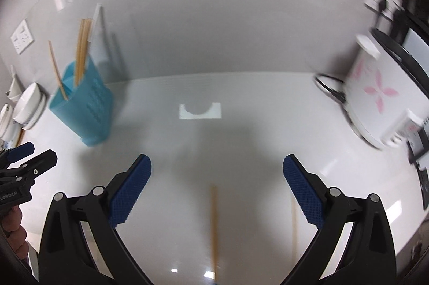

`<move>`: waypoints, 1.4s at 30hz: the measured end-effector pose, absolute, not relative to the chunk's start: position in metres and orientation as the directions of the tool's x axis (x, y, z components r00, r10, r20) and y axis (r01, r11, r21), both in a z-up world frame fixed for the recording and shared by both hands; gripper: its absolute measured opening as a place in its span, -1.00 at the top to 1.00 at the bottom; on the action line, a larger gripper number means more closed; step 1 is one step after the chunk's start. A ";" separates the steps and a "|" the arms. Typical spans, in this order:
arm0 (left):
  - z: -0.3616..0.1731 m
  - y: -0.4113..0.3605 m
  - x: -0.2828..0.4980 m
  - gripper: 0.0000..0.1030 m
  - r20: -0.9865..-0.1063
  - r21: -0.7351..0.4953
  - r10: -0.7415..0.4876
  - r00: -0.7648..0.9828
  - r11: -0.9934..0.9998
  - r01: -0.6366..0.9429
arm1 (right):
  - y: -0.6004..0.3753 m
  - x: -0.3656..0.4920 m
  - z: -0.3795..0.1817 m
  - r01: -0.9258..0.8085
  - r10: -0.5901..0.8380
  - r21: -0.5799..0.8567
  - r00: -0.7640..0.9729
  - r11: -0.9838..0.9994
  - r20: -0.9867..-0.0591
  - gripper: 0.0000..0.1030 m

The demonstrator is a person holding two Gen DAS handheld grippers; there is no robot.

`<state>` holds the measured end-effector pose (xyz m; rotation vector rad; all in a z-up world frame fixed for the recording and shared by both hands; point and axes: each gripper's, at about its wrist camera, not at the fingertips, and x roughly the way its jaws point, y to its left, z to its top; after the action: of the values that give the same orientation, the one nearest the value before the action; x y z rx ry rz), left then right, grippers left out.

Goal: Organize utensils
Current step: 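Move both tools back over the two remaining chopsticks on the counter, then grasp the blue-ended chopstick with the left tool while the right tool grasps the plain chopstick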

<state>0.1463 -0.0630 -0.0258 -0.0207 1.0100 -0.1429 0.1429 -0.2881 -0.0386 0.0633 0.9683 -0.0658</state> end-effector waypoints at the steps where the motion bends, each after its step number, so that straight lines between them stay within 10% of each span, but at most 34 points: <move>1: -0.029 -0.071 0.144 -0.88 -0.847 -0.086 -0.136 0.514 0.989 0.119 | -0.294 0.140 -0.042 0.094 -0.037 0.019 0.557 0.995 -0.830 -0.84; 20: -0.120 -0.214 0.098 -0.88 -0.943 -0.054 -0.125 0.307 0.971 0.231 | -0.382 0.089 -0.116 0.132 -0.086 -0.042 0.349 0.990 -0.933 -0.81; 42: -0.166 -0.253 0.100 -0.56 -0.983 0.012 -0.022 0.184 0.984 0.179 | -0.377 0.102 -0.159 0.071 -0.017 -0.007 0.138 0.997 -0.990 0.08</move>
<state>0.1005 -0.2527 -0.1665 0.1347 1.3800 -0.1425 0.1023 -0.3768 -0.1589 0.0450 1.4309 -0.0632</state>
